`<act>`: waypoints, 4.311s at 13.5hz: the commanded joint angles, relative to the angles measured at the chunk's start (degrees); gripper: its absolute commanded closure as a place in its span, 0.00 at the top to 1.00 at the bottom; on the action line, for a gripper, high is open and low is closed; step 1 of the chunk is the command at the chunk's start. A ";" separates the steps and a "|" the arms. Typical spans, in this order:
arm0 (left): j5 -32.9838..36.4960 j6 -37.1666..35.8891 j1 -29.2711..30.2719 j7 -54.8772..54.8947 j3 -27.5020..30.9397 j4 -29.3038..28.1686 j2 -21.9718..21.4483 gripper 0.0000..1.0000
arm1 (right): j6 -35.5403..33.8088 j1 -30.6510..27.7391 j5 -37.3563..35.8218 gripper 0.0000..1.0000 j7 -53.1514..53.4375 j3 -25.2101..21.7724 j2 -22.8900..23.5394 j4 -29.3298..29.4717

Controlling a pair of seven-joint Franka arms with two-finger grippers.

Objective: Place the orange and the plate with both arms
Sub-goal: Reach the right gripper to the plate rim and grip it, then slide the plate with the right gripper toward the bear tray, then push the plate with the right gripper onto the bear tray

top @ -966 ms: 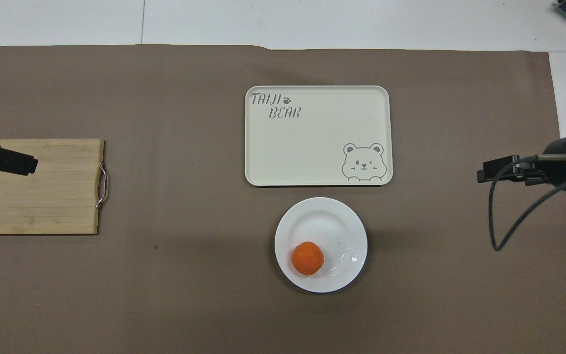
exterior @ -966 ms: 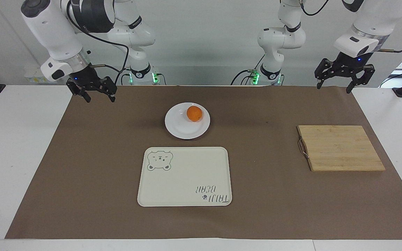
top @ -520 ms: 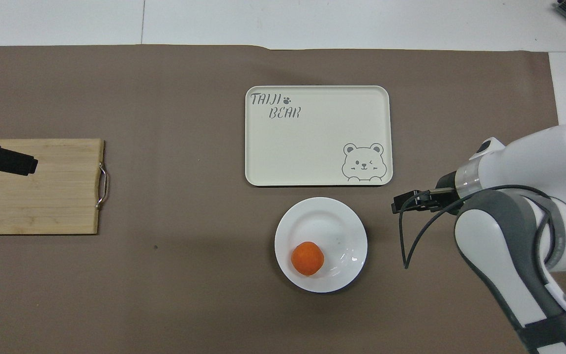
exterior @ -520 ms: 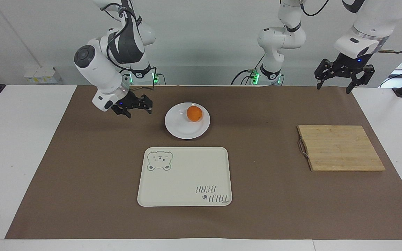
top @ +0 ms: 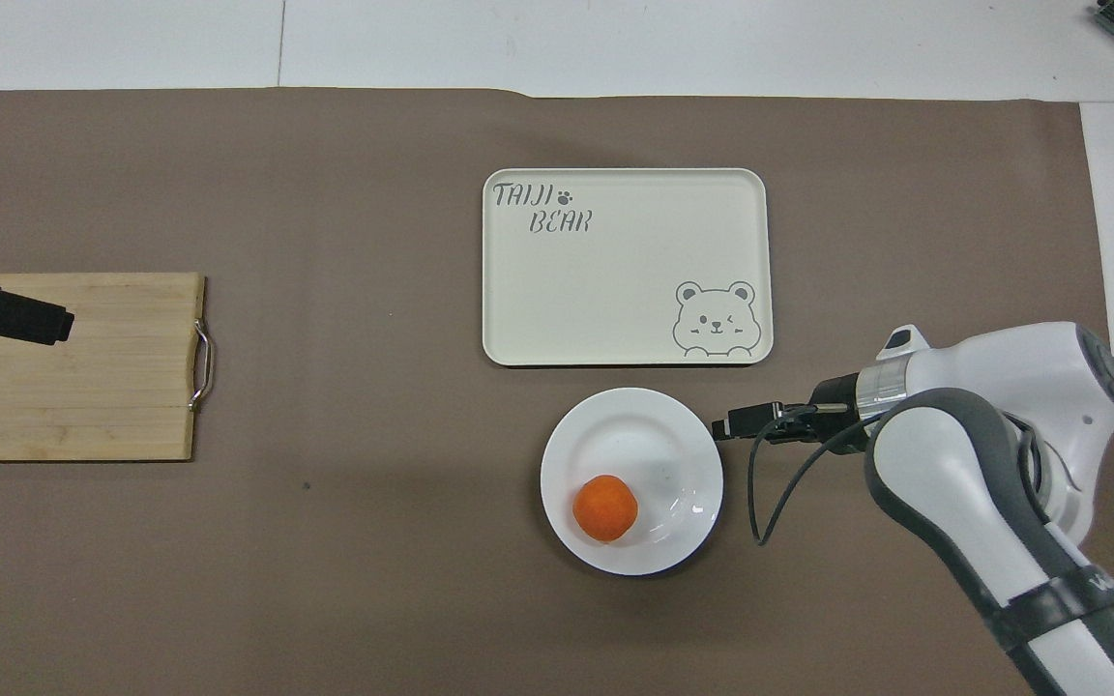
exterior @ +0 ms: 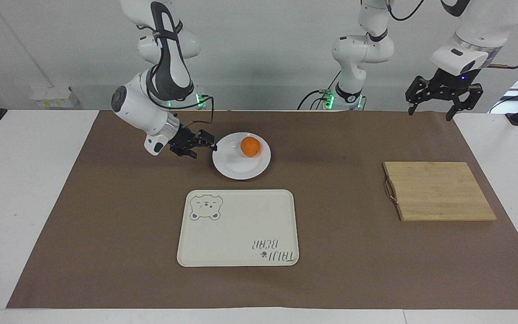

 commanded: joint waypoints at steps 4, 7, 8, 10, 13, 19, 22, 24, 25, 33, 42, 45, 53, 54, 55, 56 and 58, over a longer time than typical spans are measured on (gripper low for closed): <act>0.44 -1.40 0.74 0.28 -0.39 1.48 0.47 1.00 | 4.47 -0.33 12.77 1.00 -14.17 -0.07 2.01 -6.31; 0.44 -1.31 0.74 0.28 -0.48 1.48 0.47 1.00 | 5.60 0.90 14.99 1.00 -14.18 0.02 2.45 -7.45; 0.44 -1.31 0.74 0.28 -0.48 1.48 0.47 1.00 | 5.87 0.99 15.43 1.00 -14.27 0.02 2.19 -8.16; 0.44 -1.31 0.74 0.28 -0.39 1.48 0.47 1.00 | 7.18 2.57 18.23 1.00 -14.80 0.02 2.62 -9.21; 0.44 -1.31 0.74 0.28 -0.48 1.48 0.47 1.00 | 8.86 4.51 20.01 1.00 -14.36 -0.07 2.54 -10.00; 0.44 -1.31 0.74 0.28 -0.39 1.48 0.47 1.00 | 9.39 4.60 19.83 0.15 -14.62 -0.24 2.45 -10.54; 0.44 -1.31 0.74 0.28 -0.39 1.48 0.47 1.00 | 9.30 3.98 18.34 0.02 -15.15 -0.24 2.63 -10.45; 0.44 -1.31 0.74 0.28 -0.48 1.48 0.47 1.00 | 9.30 3.63 16.41 0.00 -16.20 -0.33 3.24 -10.01; 0.44 -1.31 0.74 0.28 -0.39 1.48 0.47 1.00 | 9.30 3.54 16.23 0.00 -16.38 -0.33 3.42 -9.83; 0.44 -1.31 0.74 0.28 -0.48 1.48 0.47 1.00 | 5.00 2.75 16.14 0.00 -17.96 -0.33 4.82 -3.43; 0.44 -1.31 0.74 0.28 -0.39 1.48 0.47 1.00 | -7.21 -3.91 14.04 0.00 -17.61 -0.60 5.52 9.04; 0.44 -1.31 0.74 0.28 -0.39 1.48 0.47 1.00 | -8.19 -5.16 13.77 0.00 -15.17 -0.59 8.77 14.84; 0.44 -1.31 0.74 0.28 -0.48 1.48 0.47 1.00 | -1.71 -5.25 13.50 0.00 -4.96 -0.24 24.48 34.34; 0.44 -1.31 0.74 0.28 -0.48 1.48 0.47 1.00 | -0.29 -4.73 14.02 0.00 -4.61 0.02 27.73 37.42; 0.44 -1.31 0.74 0.28 -0.39 1.48 0.47 1.00 | 0.50 -4.29 15.77 0.00 -4.26 0.11 30.37 40.06; 0.44 -1.31 0.74 0.28 -0.48 1.48 0.47 1.00 | 1.55 -3.93 16.66 0.00 -4.25 0.46 32.40 41.92; 0.44 -1.31 0.74 0.28 -0.39 1.48 0.47 1.00 | 5.06 -3.49 17.02 0.00 -4.25 2.12 34.43 42.64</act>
